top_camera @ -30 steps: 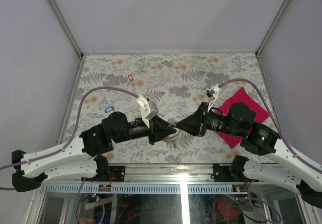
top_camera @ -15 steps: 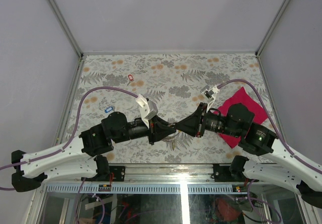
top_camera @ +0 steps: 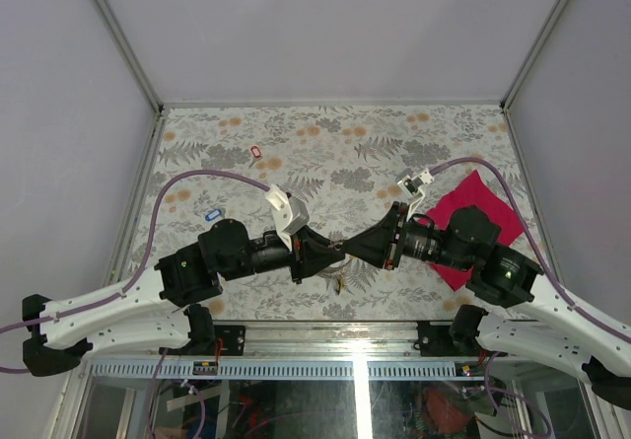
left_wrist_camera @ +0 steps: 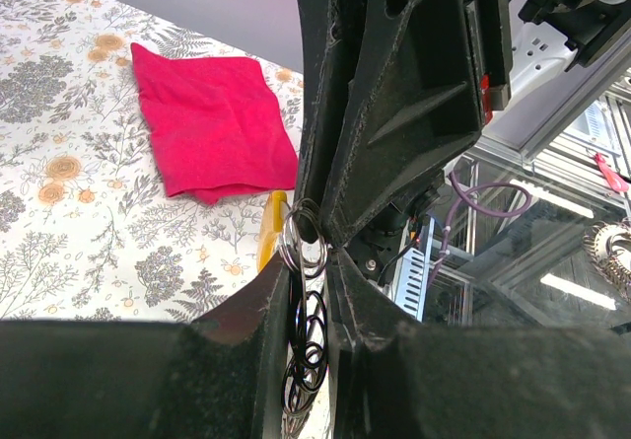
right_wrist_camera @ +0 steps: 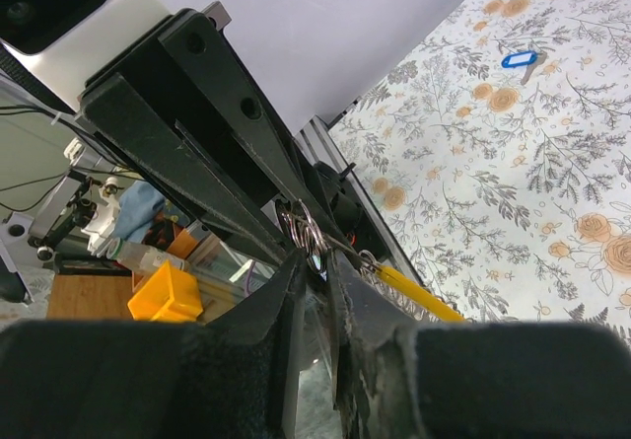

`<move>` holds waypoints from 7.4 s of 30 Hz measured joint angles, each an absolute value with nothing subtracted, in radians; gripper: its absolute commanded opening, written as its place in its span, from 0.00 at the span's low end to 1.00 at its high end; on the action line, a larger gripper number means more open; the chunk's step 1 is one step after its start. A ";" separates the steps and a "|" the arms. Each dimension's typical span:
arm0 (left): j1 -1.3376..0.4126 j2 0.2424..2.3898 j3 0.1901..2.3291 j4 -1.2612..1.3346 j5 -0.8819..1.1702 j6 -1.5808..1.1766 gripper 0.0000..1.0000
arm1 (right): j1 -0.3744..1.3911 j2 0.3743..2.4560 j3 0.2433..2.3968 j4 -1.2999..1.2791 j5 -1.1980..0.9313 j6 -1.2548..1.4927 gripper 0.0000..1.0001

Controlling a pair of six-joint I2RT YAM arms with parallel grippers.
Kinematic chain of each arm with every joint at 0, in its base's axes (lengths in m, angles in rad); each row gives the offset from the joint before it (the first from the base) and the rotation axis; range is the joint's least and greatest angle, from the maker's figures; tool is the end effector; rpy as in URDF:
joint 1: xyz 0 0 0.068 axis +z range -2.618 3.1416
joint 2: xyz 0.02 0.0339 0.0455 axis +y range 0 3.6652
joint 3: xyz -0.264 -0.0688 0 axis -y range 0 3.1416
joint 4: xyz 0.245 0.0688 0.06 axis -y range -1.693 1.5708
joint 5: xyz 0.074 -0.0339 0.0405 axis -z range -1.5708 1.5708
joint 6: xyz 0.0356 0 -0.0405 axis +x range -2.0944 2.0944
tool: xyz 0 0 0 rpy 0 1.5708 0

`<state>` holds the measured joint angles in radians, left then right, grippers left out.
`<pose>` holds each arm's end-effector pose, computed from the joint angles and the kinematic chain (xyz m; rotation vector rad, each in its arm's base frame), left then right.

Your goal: Put the keys on the keyring

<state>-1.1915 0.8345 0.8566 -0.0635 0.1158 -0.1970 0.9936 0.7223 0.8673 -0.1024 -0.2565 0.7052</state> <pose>0.0686 -0.1832 0.3700 0.9144 1.4821 -1.1448 0.0819 0.1424 0.3874 -0.4792 1.6793 1.5035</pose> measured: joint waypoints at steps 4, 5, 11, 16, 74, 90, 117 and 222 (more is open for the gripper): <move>-1.192 0.835 0.857 -0.060 0.116 -0.197 0.00 | 0.994 0.720 0.861 -0.086 -0.257 0.713 0.23; -1.192 0.835 0.857 -0.060 0.116 -0.197 0.00 | 0.994 0.720 0.859 -0.081 -0.257 0.714 0.23; -1.192 0.836 0.857 -0.059 0.116 -0.199 0.00 | 0.994 0.720 0.852 -0.062 -0.262 0.724 0.25; -1.192 0.836 0.855 -0.059 0.116 -0.204 0.00 | 0.994 0.720 0.846 -0.041 -0.272 0.728 0.27; -1.192 0.835 0.850 -0.044 0.133 -0.209 0.37 | 0.994 0.687 0.814 0.034 -0.274 0.751 0.00; -1.192 0.746 0.783 0.056 0.178 -0.258 0.30 | 0.994 0.687 0.842 -0.021 -0.294 0.678 0.00; -1.192 0.736 0.779 0.136 0.249 -0.299 0.22 | 0.994 0.669 0.898 -0.089 -0.414 0.538 0.00; -1.193 0.826 0.890 0.188 0.361 -0.299 0.27 | 0.994 0.591 0.739 0.327 -0.570 0.329 0.00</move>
